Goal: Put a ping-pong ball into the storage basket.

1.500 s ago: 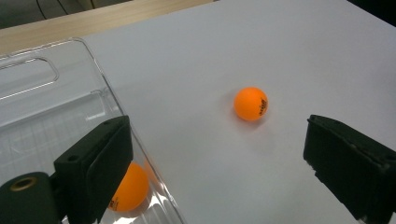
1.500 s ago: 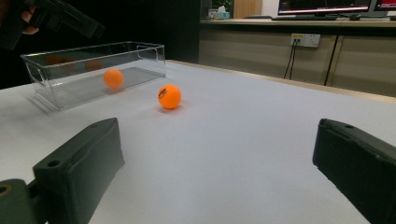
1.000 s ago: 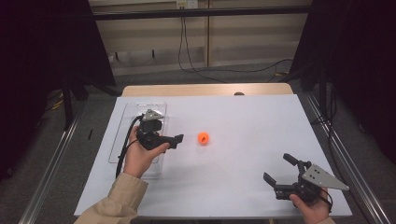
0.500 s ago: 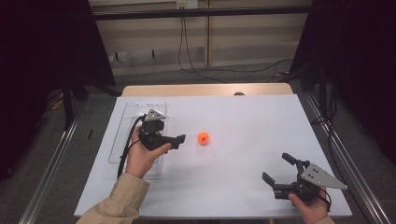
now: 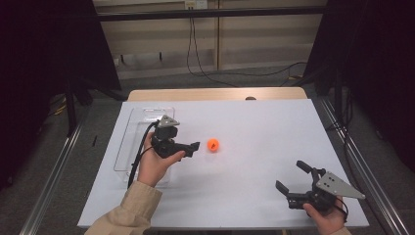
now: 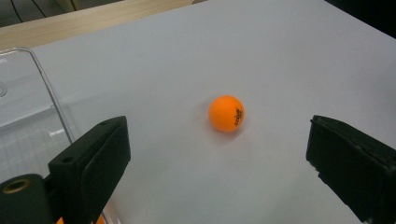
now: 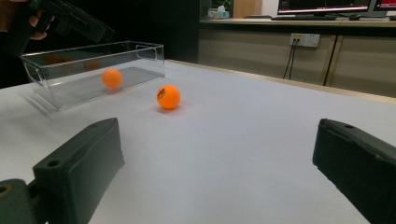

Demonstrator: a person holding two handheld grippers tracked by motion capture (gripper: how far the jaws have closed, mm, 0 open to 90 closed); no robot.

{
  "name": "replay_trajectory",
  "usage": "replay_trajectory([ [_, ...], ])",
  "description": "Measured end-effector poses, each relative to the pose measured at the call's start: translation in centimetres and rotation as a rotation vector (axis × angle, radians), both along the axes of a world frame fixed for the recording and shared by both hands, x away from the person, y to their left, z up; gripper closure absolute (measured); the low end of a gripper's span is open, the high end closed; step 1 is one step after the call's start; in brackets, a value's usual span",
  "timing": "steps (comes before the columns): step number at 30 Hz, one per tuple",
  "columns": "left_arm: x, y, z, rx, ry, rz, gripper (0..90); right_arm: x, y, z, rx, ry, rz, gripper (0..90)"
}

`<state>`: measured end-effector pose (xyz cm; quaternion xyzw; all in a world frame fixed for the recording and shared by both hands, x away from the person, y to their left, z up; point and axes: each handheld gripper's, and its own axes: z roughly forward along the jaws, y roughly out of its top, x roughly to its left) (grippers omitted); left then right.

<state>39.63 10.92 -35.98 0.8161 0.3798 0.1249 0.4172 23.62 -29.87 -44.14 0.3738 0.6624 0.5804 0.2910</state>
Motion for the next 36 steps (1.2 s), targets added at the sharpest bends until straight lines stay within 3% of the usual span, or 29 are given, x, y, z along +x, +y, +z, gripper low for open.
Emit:
replay_trajectory([
  [3, -0.1, -0.4, -0.1, -0.019, 0.004, 0.001, 6.6, 0.0, 0.0, 0.0, -0.002, 0.0, -0.001, 1.0],
  [14, -0.1, -1.2, -0.5, -0.024, -0.002, -0.008, 6.5, 0.2, 0.2, 0.0, -0.004, 0.001, 0.006, 1.0],
  [20, 0.0, -1.7, -0.8, -0.015, -0.016, -0.015, 6.4, 0.2, 0.0, -0.1, 0.0, 0.004, 0.002, 1.0],
  [36, -0.1, -3.5, -1.6, -0.014, -0.001, -0.034, 6.2, 0.0, -0.2, 0.0, 0.002, 0.004, -0.003, 1.0],
])
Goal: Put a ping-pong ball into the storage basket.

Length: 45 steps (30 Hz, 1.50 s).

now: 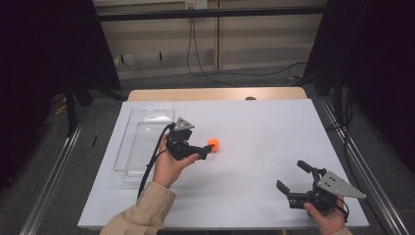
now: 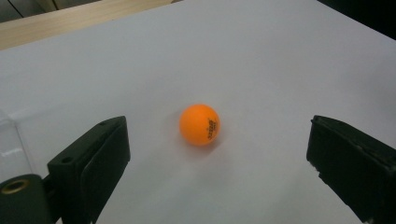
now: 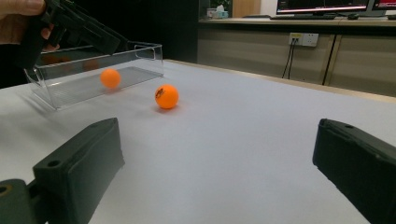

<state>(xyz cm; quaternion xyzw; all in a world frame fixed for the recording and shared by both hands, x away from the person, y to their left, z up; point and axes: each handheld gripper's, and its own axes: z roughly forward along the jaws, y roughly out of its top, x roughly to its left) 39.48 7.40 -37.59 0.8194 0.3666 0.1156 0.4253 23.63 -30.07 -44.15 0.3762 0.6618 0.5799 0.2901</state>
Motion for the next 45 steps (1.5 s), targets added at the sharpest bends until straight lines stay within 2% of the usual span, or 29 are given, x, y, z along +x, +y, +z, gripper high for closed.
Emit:
replay_trajectory([
  [9, 0.0, -0.8, -0.5, 0.011, 0.006, -0.005, 6.2, 0.0, 0.0, 0.0, 0.0, -0.001, 0.001, 1.0],
  [13, 0.0, -1.3, -0.8, 0.001, 0.013, -0.005, 6.2, 0.0, 0.0, 0.0, 0.001, 0.001, 0.001, 1.1],
  [16, 0.0, -1.6, -1.1, 0.007, 0.003, -0.006, 6.5, 0.0, 0.0, 0.0, 0.0, -0.001, 0.002, 1.1],
  [21, 0.0, -2.0, -1.5, -0.001, 0.018, -0.009, 6.5, 0.0, 0.0, 0.0, -0.001, -0.001, 0.003, 1.1],
  [23, 0.1, -2.1, -1.5, 0.013, 0.012, -0.011, 6.5, 0.0, 0.0, 0.0, -0.001, -0.004, 0.003, 1.1],
  [24, 0.1, -2.2, -1.6, 0.0, 0.017, -0.005, 6.5, 0.0, 0.0, 0.1, -0.001, -0.005, 0.003, 1.1],
  [30, 0.2, -2.6, -2.0, 0.009, 0.019, -0.008, 6.5, 0.0, 0.0, 0.1, 0.0, -0.004, 0.004, 1.1],
  [41, 0.4, -3.5, -2.9, 0.001, 0.019, 0.005, 7.0, 0.0, 0.0, 0.1, -0.001, -0.007, 0.006, 1.1],
  [45, 0.5, -3.8, -3.2, 0.012, 0.021, 0.008, 7.2, 0.0, -0.1, 0.1, -0.002, -0.007, 0.005, 1.1],
])
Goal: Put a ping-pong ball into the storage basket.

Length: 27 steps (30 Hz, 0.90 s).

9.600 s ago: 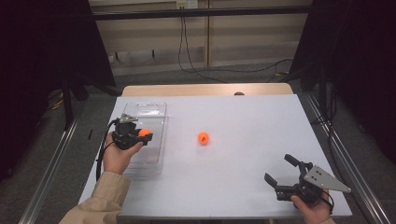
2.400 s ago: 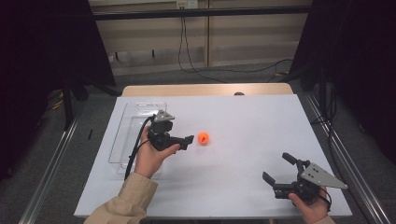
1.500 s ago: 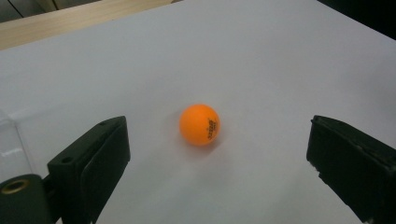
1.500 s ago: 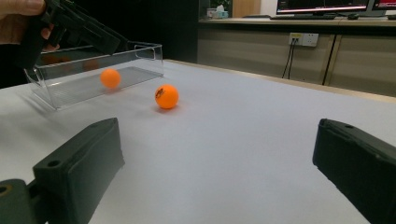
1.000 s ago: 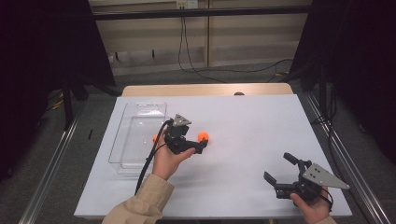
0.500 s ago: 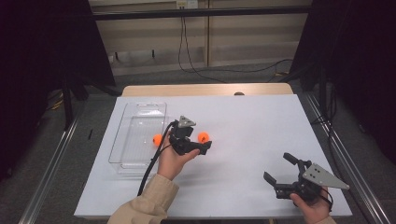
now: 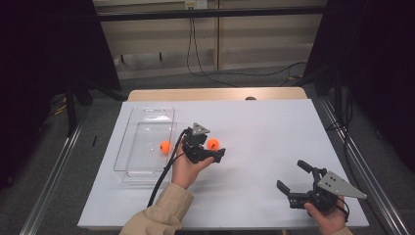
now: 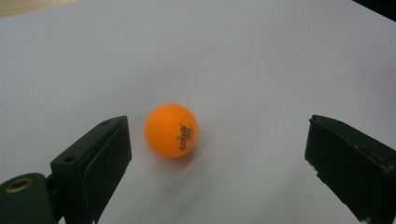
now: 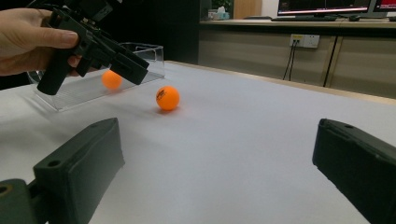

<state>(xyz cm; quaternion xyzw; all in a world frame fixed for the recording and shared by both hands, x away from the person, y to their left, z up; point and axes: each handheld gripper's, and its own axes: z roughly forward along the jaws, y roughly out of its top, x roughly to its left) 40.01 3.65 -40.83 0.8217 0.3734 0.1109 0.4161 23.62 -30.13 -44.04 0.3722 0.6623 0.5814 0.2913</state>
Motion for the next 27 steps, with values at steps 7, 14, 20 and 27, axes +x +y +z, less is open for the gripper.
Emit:
replay_trajectory([
  [7, 0.27, -0.15, -0.41, 0.002, 0.003, 0.014, 7.2, -0.03, -0.06, 0.02, 0.002, -0.002, 0.0, 1.1],
  [14, 0.4, -0.24, -0.63, 0.002, 0.007, 0.022, 7.2, -0.03, -0.01, 0.03, 0.002, -0.001, -0.001, 1.1],
  [20, 0.52, -0.25, -0.8, 0.015, 0.008, 0.028, 7.2, -0.02, 0.0, 0.01, 0.003, -0.001, 0.001, 1.1],
  [27, 0.67, -0.31, -1.03, 0.018, 0.011, 0.033, 7.3, -0.05, -0.07, 0.03, 0.001, -0.002, -0.001, 1.1],
])
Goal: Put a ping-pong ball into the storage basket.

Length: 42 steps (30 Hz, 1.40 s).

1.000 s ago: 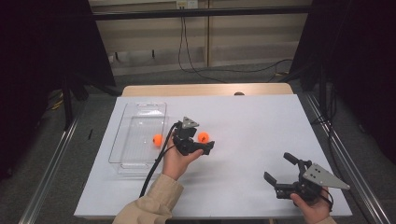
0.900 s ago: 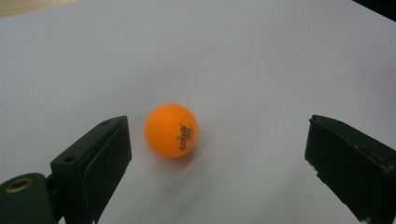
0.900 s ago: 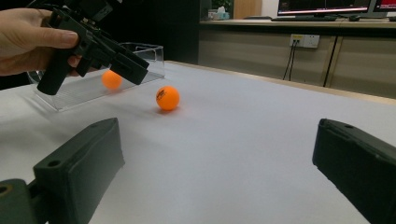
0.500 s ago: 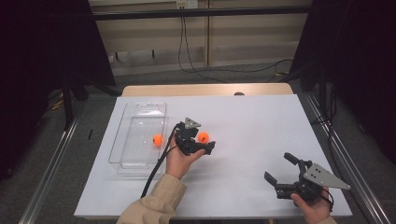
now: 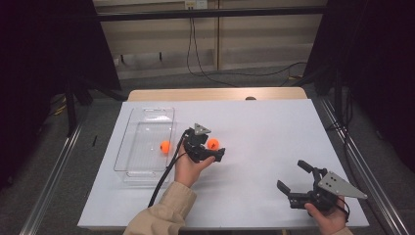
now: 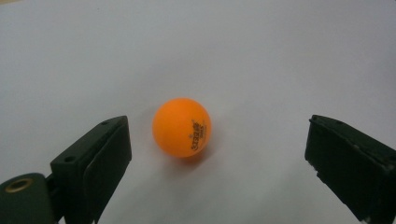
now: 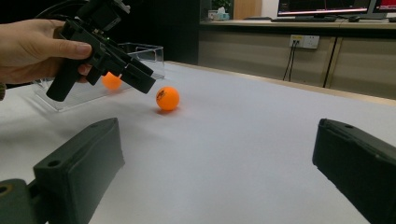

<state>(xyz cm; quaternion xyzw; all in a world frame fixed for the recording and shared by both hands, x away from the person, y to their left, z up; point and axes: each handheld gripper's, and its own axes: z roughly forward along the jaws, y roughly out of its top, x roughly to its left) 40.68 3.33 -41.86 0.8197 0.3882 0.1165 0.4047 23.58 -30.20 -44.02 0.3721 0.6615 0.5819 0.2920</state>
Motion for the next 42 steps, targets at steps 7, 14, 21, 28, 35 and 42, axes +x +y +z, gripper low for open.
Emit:
replay_trajectory([
  [7, 0.19, -0.03, -0.18, 0.003, -0.003, 0.004, 8.2, 0.0, -0.02, 0.01, 0.002, 0.0, 0.0, 1.1],
  [14, 0.29, -0.04, -0.3, 0.009, -0.003, 0.011, 8.3, 0.0, -0.03, 0.02, 0.002, 0.0, 0.0, 1.1],
  [21, 0.44, -0.03, -0.44, 0.019, -0.007, 0.012, 8.7, -0.01, -0.02, 0.02, 0.002, 0.001, 0.0, 1.2],
  [28, 0.6, -0.1, -0.66, 0.019, 0.002, 0.014, 10.3, -0.02, -0.07, 0.07, 0.003, 0.0, -0.003, 1.2],
  [35, 0.77, -0.04, -0.77, 0.025, -0.008, 0.017, 12.3, 0.0, -0.07, 0.05, 0.004, 0.002, -0.002, 1.2],
  [42, 0.94, -0.03, -0.93, 0.031, -0.009, 0.019, 15.3, 0.02, -0.03, 0.05, 0.005, 0.001, -0.001, 1.1],
])
